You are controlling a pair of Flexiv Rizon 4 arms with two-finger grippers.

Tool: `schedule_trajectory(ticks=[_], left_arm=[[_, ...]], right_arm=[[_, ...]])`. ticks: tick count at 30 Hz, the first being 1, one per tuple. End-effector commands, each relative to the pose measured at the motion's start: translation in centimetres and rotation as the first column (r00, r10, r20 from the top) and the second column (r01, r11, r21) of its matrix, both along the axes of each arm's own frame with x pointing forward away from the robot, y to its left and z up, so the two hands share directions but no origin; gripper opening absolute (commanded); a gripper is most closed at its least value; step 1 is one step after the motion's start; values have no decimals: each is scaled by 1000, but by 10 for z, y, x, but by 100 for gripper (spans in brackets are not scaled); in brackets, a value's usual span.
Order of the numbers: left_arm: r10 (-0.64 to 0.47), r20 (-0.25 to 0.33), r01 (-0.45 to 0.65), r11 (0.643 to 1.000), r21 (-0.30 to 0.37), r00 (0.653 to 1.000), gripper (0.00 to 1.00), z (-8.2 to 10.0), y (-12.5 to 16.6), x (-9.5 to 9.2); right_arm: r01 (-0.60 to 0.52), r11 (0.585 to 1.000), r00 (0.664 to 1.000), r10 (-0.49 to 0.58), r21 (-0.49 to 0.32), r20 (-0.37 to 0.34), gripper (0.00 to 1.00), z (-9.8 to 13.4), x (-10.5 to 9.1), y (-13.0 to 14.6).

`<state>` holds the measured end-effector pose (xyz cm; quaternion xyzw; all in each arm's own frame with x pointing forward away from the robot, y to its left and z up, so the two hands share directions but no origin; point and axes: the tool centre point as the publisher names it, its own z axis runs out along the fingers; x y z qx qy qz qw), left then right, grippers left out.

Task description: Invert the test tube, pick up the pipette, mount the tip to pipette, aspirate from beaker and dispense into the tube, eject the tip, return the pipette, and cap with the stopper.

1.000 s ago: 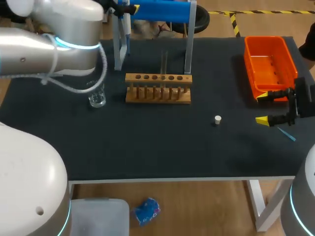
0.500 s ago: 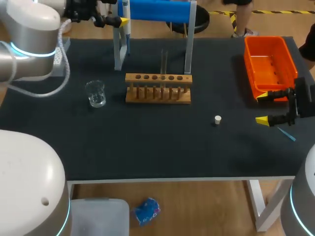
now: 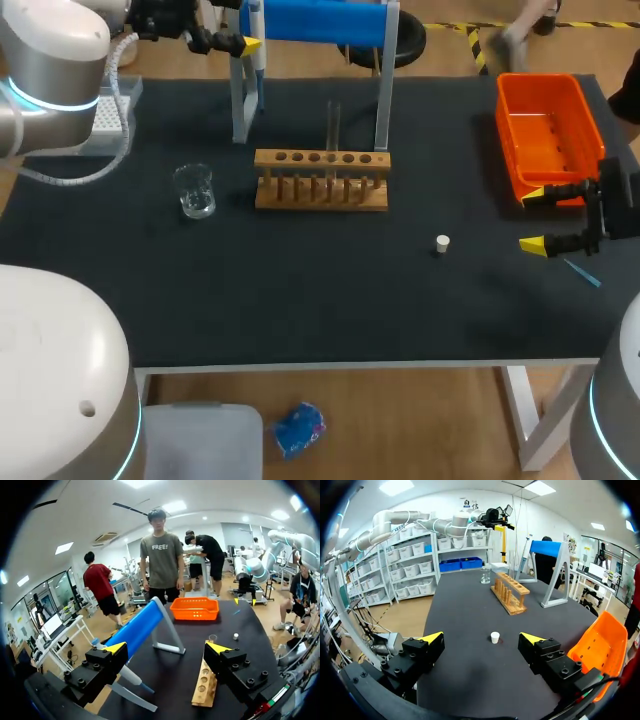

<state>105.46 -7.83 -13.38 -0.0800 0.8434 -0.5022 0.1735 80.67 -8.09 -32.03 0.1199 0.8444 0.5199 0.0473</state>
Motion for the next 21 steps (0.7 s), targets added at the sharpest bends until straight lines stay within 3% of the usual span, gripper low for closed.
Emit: schedule_trajectory(ticks=[1,10,21], left_arm=[[1,-10,0,1000,30,1000,100,0,-5,-21],[81,-47,-80,996,33,996,100,-23,-15,-65],[69,-66,-69,998,-6,995,100,-52,-18,-85]], right_arm=[[1,1000,1000,-1,-2,0,100,1,-1,0],[1,1000,1000,-1,-2,0,100,1,-1,0],[1,1000,1000,-1,-2,0,100,1,-1,0]])
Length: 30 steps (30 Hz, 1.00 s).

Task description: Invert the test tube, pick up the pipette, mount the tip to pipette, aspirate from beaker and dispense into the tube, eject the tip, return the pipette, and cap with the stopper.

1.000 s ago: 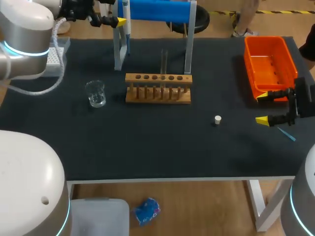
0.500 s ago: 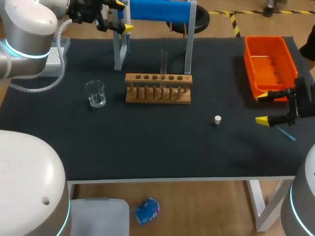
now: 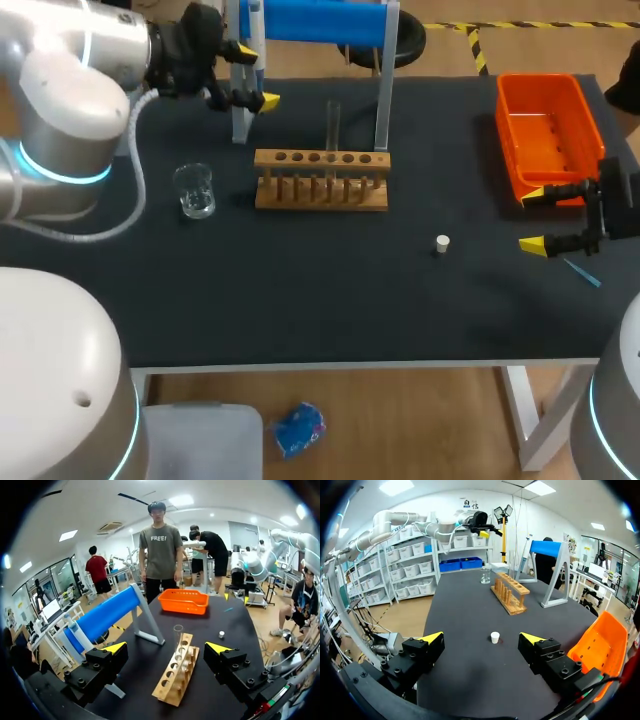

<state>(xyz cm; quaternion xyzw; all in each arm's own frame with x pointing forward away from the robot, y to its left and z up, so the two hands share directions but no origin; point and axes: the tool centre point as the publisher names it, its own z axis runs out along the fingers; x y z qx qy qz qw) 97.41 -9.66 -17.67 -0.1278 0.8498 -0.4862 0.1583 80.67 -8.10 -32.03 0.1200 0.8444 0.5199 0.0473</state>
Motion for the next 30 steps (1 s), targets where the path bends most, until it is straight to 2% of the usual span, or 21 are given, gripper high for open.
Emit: schedule_trajectory(ticks=[1,19,25,30], left_arm=[[-5,16,5,1000,-25,1000,100,-9,0,-5],[-10,15,10,1000,-23,1000,100,-11,0,-5],[-10,15,10,1000,-23,1000,100,-11,0,-5],[-10,15,10,1000,-23,1000,100,-11,0,-5]], right_arm=[[1,1000,1000,-1,-2,0,100,1,-1,0],[1,1000,1000,-1,-2,0,100,1,-1,0],[-14,999,1000,15,-40,23,100,8,9,13],[-14,998,999,16,-65,32,100,3,19,25]])
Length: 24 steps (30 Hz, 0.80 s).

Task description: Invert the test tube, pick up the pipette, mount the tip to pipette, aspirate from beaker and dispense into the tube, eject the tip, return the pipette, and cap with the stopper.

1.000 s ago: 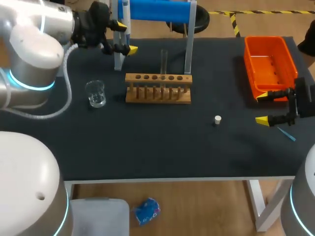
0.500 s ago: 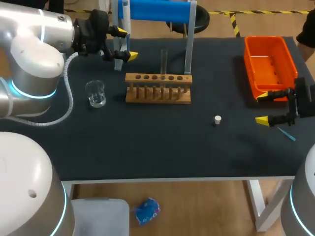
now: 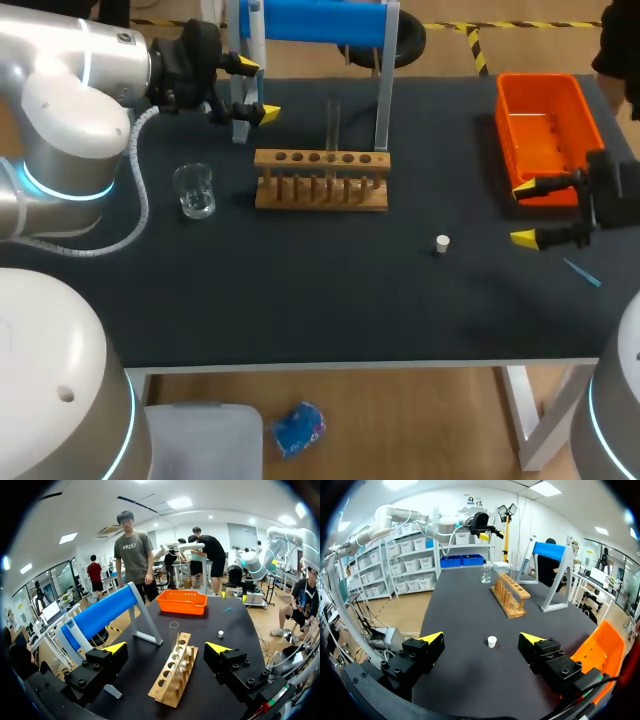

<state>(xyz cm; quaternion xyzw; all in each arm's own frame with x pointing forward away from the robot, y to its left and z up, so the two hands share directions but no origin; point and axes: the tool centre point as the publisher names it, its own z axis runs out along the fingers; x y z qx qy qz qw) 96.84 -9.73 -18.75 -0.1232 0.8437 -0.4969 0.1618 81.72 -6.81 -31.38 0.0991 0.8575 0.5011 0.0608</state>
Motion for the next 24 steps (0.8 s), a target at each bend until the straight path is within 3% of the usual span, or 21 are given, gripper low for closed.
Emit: schedule_trajectory(ticks=[1,12,14,16,17,24], left_arm=[[-4,-1,4,1000,-1,1000,100,0,1,0],[-4,-1,4,1000,-1,1000,100,0,1,0],[-4,-1,4,1000,-1,1000,100,0,1,0],[-4,-1,4,1000,-1,1000,100,0,1,0],[-4,-1,4,1000,-1,1000,100,0,1,0],[-4,-1,4,1000,-1,1000,100,0,1,0]], right_arm=[[13,1000,1000,-13,-23,-5,100,-6,11,15],[57,996,998,-60,-68,-36,97,-38,31,45],[61,996,997,-64,-70,-41,49,-42,33,48],[66,995,997,-69,-73,-44,55,-45,35,50],[66,995,997,-70,-73,-45,69,-46,35,51],[67,994,996,-72,-80,-57,77,-56,37,55]])
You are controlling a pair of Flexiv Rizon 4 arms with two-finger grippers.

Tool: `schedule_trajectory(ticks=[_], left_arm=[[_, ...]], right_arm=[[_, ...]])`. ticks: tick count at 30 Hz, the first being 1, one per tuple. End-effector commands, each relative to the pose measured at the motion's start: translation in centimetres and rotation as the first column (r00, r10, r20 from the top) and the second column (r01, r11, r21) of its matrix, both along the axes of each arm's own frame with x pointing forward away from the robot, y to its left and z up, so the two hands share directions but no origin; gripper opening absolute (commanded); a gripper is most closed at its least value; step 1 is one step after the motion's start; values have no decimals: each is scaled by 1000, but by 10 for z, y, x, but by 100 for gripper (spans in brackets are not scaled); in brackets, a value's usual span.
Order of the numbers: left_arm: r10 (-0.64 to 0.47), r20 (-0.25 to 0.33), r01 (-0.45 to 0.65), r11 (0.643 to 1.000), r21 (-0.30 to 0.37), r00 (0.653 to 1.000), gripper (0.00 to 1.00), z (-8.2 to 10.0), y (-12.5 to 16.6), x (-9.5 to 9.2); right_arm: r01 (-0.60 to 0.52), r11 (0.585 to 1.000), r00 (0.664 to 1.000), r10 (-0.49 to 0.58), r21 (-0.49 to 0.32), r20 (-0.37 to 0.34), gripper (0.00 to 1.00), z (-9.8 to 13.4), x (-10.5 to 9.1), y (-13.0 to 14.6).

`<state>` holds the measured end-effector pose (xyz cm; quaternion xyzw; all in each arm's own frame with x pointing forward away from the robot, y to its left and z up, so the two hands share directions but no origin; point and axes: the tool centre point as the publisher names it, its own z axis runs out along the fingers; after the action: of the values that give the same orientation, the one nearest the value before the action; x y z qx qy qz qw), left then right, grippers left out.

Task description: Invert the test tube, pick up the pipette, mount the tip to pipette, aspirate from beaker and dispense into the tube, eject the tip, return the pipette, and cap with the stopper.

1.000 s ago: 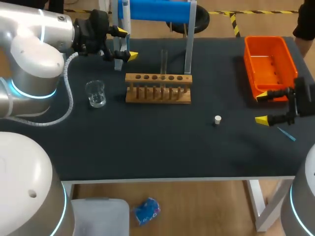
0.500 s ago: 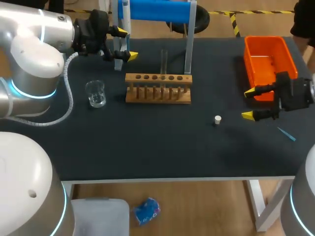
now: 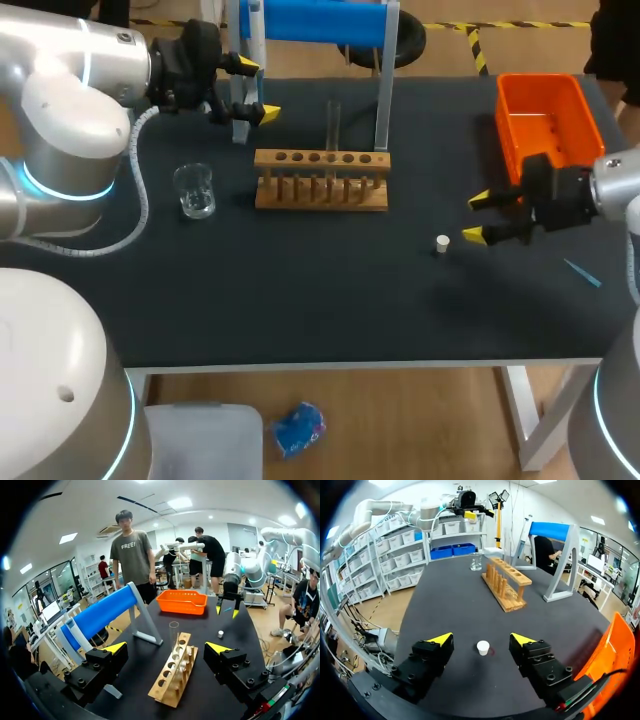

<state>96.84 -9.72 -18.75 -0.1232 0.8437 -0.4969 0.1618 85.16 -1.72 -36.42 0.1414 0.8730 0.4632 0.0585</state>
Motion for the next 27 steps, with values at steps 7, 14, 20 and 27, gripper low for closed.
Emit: schedule_trajectory(ticks=[7,14,20,27], left_arm=[[-3,-1,3,1000,-1,1000,100,0,1,0],[-3,-1,3,1000,-1,1000,100,0,1,0],[-3,-1,3,1000,-1,1000,100,0,1,0],[-3,-1,3,1000,-1,1000,100,0,1,0]], right_arm=[[-5,1000,1000,5,-7,-16,89,-15,2,7],[-12,1000,1000,12,-8,-23,83,-22,2,15],[-17,1000,999,17,-10,-32,81,-32,1,20],[-13,1000,999,12,-17,-43,77,-42,3,23]])
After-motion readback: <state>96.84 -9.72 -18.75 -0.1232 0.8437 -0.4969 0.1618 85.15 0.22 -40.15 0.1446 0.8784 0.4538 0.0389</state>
